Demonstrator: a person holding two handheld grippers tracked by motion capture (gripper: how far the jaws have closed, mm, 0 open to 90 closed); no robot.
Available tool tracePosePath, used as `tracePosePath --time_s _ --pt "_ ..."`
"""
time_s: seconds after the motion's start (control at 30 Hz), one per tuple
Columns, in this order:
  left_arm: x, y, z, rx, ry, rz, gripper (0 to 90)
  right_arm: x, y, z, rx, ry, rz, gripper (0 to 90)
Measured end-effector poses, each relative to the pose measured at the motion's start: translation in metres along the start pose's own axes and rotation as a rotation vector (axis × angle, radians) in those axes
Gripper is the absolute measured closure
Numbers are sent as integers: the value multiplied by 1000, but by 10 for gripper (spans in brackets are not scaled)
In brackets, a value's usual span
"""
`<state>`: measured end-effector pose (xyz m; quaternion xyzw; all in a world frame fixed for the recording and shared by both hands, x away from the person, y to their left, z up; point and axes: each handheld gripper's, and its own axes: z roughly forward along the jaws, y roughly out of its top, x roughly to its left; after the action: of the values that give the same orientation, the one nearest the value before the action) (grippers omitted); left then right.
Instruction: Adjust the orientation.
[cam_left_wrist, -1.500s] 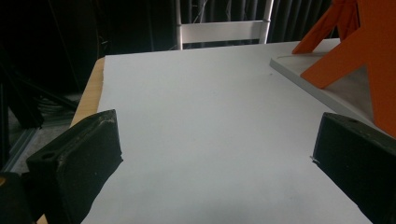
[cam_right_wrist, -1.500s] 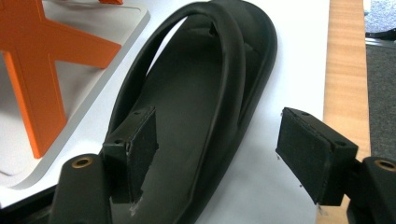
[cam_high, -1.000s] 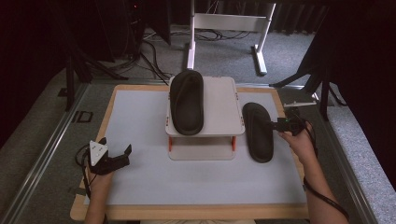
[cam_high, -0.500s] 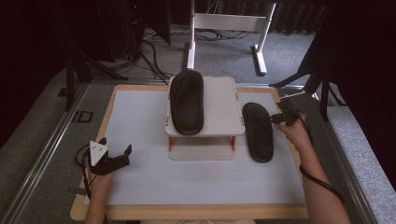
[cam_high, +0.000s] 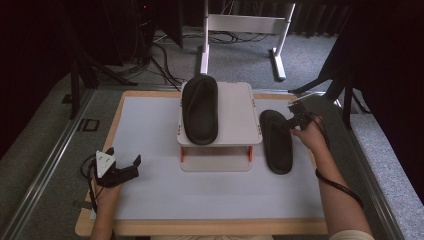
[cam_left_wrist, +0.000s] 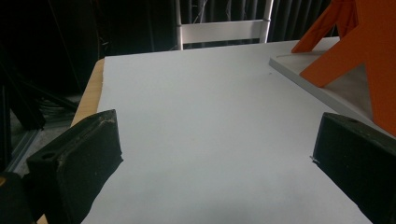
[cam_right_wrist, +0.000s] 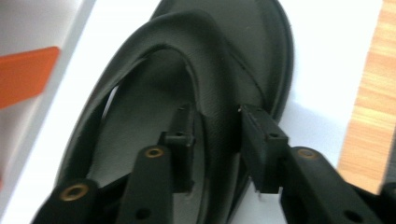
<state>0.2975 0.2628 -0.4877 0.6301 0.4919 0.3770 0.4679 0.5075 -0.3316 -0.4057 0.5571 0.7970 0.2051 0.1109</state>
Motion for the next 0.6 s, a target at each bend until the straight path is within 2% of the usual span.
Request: tracePosePath --time_s 0.3,0.37,0.6 --pt "0 0 0 0 -1 2 6 -1 2 -1 35 -11 7 724" --pt "0 0 0 2 -1 4 6 -3 2 -5 39 5 32 727" --pt "0 0 0 2 2 1 6 -5 4 -16 63 26 40 731"
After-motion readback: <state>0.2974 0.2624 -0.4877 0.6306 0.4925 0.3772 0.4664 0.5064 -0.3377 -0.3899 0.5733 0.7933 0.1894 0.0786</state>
